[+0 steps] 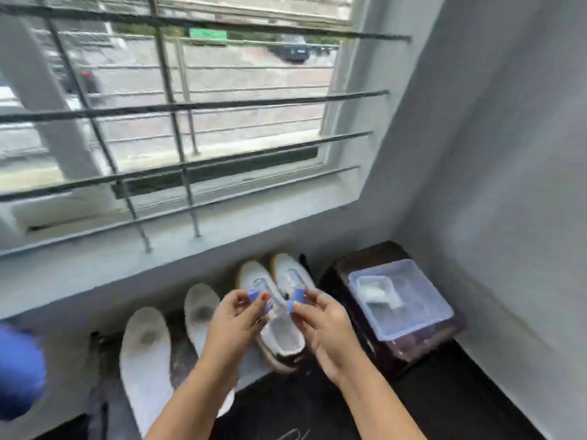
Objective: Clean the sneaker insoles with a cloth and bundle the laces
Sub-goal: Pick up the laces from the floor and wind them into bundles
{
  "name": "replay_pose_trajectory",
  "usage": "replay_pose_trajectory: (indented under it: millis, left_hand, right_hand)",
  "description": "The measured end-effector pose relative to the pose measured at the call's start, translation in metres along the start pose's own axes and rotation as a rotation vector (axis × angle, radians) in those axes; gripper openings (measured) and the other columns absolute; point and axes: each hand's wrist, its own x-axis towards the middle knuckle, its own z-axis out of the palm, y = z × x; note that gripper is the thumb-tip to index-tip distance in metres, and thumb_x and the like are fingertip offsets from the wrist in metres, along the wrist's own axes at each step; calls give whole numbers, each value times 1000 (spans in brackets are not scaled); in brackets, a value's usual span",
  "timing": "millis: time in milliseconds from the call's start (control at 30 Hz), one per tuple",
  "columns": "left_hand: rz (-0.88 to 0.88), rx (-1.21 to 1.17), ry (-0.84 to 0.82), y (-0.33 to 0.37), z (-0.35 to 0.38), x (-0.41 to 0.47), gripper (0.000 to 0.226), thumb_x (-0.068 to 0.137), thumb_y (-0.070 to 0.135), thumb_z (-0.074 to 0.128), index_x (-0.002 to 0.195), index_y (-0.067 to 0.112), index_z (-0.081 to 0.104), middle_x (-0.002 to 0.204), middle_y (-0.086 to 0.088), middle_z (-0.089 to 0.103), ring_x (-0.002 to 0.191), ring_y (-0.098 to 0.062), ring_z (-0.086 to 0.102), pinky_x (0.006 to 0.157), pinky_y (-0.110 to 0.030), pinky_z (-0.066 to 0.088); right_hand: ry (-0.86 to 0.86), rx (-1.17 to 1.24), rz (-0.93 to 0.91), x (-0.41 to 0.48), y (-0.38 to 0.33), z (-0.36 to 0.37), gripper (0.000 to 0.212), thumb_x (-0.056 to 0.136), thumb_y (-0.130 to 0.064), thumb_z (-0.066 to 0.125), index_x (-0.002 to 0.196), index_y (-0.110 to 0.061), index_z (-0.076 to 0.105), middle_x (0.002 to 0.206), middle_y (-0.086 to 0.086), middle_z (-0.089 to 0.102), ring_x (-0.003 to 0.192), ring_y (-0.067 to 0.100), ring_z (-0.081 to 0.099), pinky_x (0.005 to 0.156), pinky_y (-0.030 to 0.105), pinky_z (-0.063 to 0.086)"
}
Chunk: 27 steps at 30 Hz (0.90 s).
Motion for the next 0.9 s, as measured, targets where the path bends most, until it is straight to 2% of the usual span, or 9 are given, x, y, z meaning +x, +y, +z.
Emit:
replay_pose_trajectory:
  millis: [100,200,300,400,533,600,667,767,900]
  left_hand:
    - [-52,101,-72,-18,53,26,12,89,11,60,100,5,60,89,-7,65,78,-8,64,71,-22,47]
    - [-97,177,-128,-43,103,49,12,89,13,61,101,12,64,92,-3,69,87,-9,65,73,-24,48]
    - [-111,266,-171,-78,152,77,12,88,12,63,99,15,67,87,-2,69,82,-10,63,67,-21,44]
    - [-128,372,-197,-117,194,105,13,85,14,68,97,16,69,83,0,71,76,-8,63,63,-21,43]
    - [-168,480,-245,-168,237,136,18,77,13,76,94,18,72,78,5,73,70,0,66,64,-15,44]
    - [-172,564,-243,-192,256,148,17,75,12,77,90,17,73,81,3,73,76,-4,67,62,-9,44]
    - [-178,651,-235,-213,269,156,15,74,13,78,87,18,73,85,2,72,81,-8,67,66,-14,47]
    - [-158,764,-243,-238,283,166,16,75,15,78,84,24,69,86,4,70,78,-9,64,74,-21,50]
    - [-124,882,-290,-266,303,180,18,78,13,75,94,20,72,87,3,68,68,-6,57,60,-10,38]
  right_hand:
    - [111,-30,-69,29,-24,-50,23,86,13,55,93,-8,63,79,3,64,77,13,61,74,21,52]
    - [188,-27,-90,57,-41,-101,21,85,11,58,93,-8,63,77,0,64,80,13,61,76,20,52]
    - [282,-67,-105,87,-49,-161,18,84,7,62,89,-10,62,78,-1,63,80,12,62,76,20,53]
    - [423,-291,-137,116,-52,-223,18,80,-2,71,89,-15,63,88,3,67,83,13,64,74,21,50]
    - [594,-666,-150,148,-56,-305,16,76,-15,75,86,-20,63,87,-6,66,83,7,60,68,14,44]
    - [685,-906,-146,166,-53,-345,15,76,-24,75,82,-25,62,89,-11,66,90,12,59,75,28,48]
    - [762,-1109,-111,181,-49,-375,14,74,-31,75,80,-31,62,97,-13,64,99,19,56,80,37,47]
    - [821,-1234,-73,196,-46,-401,14,73,-34,77,82,-34,66,112,-11,55,108,22,47,77,32,39]
    - [826,-1262,-7,217,-41,-425,16,74,-33,77,89,-34,70,118,-10,48,112,24,41,78,32,38]
